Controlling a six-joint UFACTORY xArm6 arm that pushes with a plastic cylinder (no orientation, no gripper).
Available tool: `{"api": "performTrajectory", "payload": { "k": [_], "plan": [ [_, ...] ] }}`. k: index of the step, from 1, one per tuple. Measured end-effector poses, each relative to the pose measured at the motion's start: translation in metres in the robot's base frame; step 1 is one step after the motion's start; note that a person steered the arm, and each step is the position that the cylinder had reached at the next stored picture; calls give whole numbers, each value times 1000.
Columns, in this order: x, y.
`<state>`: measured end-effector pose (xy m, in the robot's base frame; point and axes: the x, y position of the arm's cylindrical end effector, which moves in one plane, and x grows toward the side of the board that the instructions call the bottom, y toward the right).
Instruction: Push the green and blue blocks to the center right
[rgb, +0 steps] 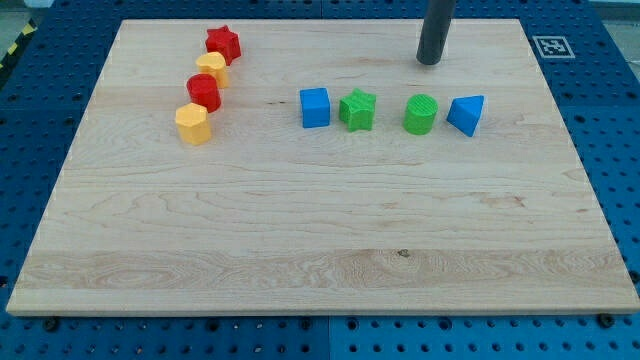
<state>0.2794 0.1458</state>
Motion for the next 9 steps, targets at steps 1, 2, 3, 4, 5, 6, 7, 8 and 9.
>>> {"api": "performTrajectory", "payload": {
  "k": [1, 2, 3, 4, 5, 6, 7, 8, 9],
  "plan": [
    [1, 0],
    [1, -1],
    [4, -34],
    [22, -102],
    [55, -159],
    [82, -181],
    [95, -180],
    [113, -194],
    [137, -210]
  ]
}}
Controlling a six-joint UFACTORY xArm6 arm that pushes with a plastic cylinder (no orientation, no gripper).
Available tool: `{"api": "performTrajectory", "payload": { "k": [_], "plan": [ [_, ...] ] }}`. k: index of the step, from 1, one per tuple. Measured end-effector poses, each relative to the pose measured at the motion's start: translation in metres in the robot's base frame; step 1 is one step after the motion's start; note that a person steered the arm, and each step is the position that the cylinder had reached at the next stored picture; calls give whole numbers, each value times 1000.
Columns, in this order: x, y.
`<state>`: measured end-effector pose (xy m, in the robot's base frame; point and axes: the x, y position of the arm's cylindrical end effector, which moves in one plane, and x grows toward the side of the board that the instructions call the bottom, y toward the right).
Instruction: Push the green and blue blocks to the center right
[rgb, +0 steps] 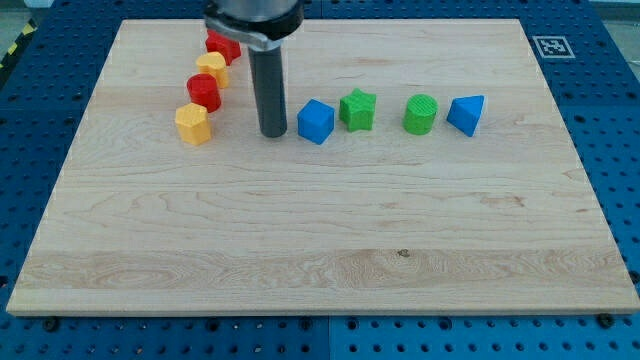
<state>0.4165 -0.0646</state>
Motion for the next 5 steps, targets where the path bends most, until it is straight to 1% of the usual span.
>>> {"api": "performTrajectory", "payload": {
  "k": [1, 3, 5],
  "plan": [
    [0, 15],
    [-34, 63],
    [-37, 99]
  ]
}}
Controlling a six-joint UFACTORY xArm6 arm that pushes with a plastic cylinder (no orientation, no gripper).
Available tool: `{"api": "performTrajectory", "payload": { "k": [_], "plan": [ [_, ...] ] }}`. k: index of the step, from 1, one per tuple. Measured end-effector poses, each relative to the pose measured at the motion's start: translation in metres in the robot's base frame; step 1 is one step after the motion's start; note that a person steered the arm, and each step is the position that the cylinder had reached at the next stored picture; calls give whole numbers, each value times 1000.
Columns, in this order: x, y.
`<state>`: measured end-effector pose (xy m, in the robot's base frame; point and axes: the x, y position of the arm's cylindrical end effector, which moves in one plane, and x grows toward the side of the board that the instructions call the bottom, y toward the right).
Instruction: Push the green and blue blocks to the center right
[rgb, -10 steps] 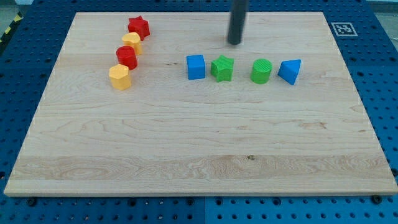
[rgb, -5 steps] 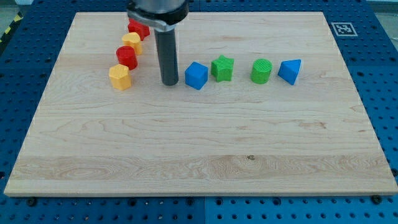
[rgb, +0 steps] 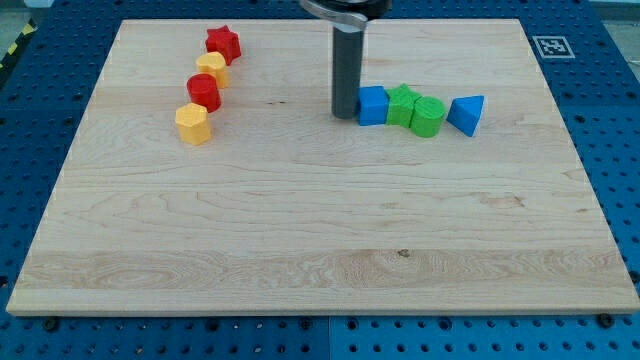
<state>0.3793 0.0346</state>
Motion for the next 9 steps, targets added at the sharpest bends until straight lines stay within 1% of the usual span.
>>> {"api": "performTrajectory", "payload": {
  "k": [3, 5, 6, 7, 8, 9],
  "plan": [
    [0, 78],
    [0, 109],
    [0, 99],
    [9, 53],
    [24, 65],
    [31, 93]
  ]
}}
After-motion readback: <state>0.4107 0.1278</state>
